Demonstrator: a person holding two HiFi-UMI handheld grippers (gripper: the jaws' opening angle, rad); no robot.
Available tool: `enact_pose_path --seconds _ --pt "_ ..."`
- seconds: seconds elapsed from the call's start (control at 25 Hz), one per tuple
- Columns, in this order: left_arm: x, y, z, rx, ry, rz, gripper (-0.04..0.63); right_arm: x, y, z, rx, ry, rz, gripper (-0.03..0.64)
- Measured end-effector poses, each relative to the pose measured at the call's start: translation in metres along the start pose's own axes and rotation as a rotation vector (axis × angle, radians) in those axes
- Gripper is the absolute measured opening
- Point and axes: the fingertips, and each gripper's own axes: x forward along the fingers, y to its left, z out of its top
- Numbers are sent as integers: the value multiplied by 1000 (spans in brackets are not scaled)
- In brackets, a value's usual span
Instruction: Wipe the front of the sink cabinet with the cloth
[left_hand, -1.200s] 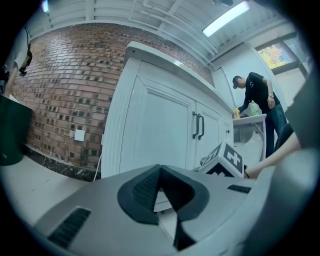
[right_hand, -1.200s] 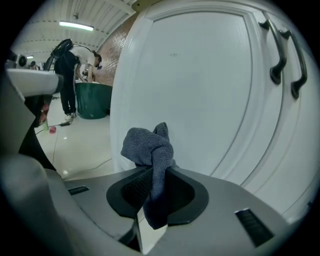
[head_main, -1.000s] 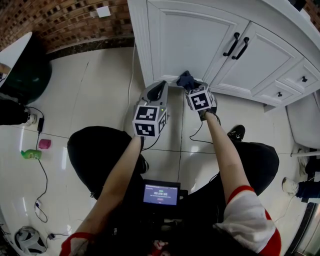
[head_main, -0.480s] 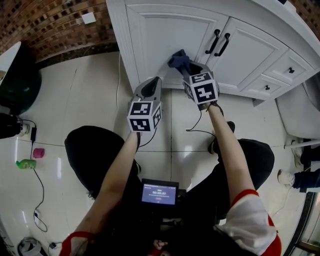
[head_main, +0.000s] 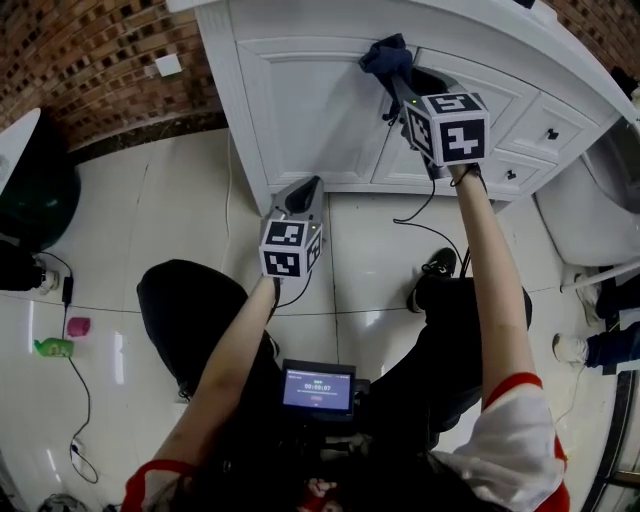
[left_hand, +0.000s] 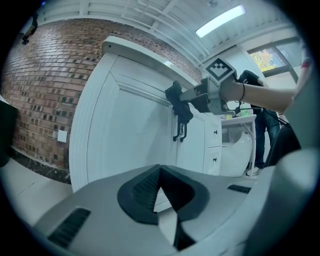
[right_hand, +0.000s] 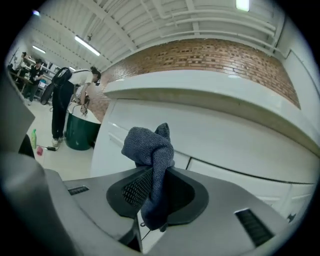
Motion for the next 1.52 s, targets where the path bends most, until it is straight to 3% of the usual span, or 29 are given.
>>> enact_pose_path --seconds 0.2,0.8,1.04,1.52 --pt "-10 -10 2 14 -1 -14 35 -6 -38 15 24 -7 -89 91" --pt "-9 -6 0 -33 -3 9 35 1 10 -67 51 50 -40 91" --pt "-4 -5 -2 -41 -1 10 35 13 23 -117 72 131 -27 91" --pt "7 -5 -19 -38 37 7 35 41 60 -259 138 387 -3 91"
